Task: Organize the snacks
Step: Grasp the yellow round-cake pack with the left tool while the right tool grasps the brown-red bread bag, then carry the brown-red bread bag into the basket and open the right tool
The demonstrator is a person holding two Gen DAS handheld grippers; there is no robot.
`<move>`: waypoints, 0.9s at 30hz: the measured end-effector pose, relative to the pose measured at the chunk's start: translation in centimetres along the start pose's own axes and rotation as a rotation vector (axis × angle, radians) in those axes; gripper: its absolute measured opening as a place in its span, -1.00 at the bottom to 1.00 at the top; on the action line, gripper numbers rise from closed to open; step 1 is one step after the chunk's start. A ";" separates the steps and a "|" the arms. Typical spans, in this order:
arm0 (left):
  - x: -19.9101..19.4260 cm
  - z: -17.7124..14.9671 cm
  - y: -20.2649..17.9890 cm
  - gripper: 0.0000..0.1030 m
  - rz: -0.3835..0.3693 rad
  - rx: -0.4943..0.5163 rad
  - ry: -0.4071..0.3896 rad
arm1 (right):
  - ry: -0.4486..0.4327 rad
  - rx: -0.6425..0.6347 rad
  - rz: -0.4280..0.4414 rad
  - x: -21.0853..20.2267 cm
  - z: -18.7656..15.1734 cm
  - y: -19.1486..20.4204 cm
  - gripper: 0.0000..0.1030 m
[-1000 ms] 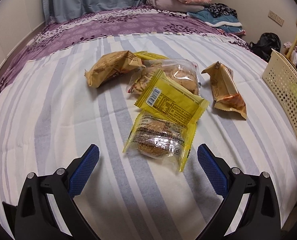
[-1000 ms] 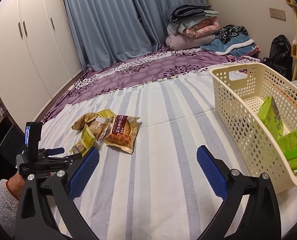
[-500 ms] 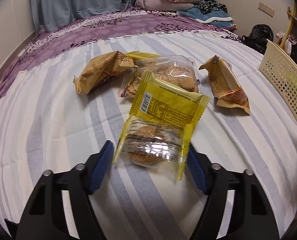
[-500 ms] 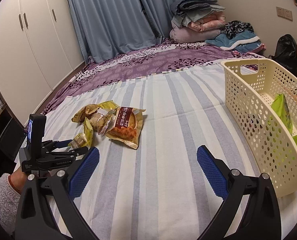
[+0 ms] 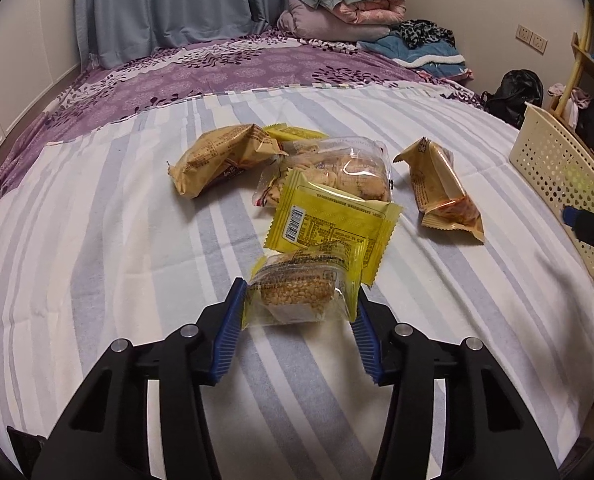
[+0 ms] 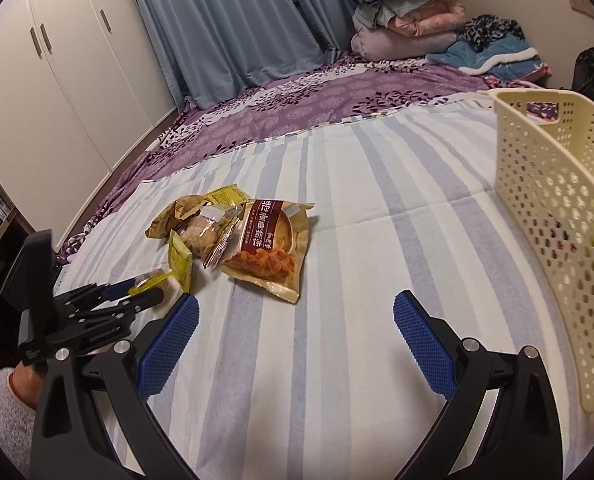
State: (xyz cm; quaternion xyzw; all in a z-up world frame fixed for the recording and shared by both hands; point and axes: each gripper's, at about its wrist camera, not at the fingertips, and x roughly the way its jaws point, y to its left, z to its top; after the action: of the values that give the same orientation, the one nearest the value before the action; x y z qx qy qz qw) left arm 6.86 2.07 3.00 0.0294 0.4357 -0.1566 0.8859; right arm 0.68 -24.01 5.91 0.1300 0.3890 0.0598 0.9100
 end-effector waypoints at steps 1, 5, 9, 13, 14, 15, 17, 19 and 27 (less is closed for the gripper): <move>-0.3 0.0 0.1 -0.01 -0.001 -0.004 -0.005 | 0.003 -0.003 0.003 0.6 0.3 0.2 0.89; -1.0 -0.1 0.3 -0.02 -0.004 -0.014 -0.018 | 0.024 -0.033 0.003 3.2 1.3 1.0 0.89; -1.2 -0.3 0.6 -0.02 -0.009 -0.024 -0.020 | 0.050 -0.050 0.025 5.8 2.4 1.8 0.89; -1.1 -0.4 0.7 -0.02 -0.015 -0.032 -0.019 | 0.067 -0.069 0.028 7.7 3.1 2.7 0.87; -1.1 -0.4 0.7 -0.02 -0.016 -0.034 -0.020 | 0.069 -0.076 0.028 8.0 3.3 2.8 0.83; -1.1 -0.4 0.7 -0.02 -0.017 -0.037 -0.020 | 0.076 -0.083 0.022 8.5 3.4 3.1 0.75; -1.1 -0.4 0.8 -0.02 -0.020 -0.044 -0.020 | 0.093 -0.088 0.012 9.5 3.7 3.2 0.59; -1.2 -0.5 0.8 -0.03 -0.020 -0.049 -0.020 | 0.107 -0.088 0.003 10.3 3.9 3.2 0.48; -1.1 -0.7 0.9 -0.02 -0.021 -0.048 -0.021 | 0.134 -0.092 -0.042 12.5 4.2 2.8 0.12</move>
State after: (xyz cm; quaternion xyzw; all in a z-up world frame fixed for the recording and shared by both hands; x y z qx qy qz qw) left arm 5.97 3.30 3.40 0.0018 0.4303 -0.1558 0.8891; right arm 12.25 -19.51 0.83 0.0754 0.4486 0.0670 0.8880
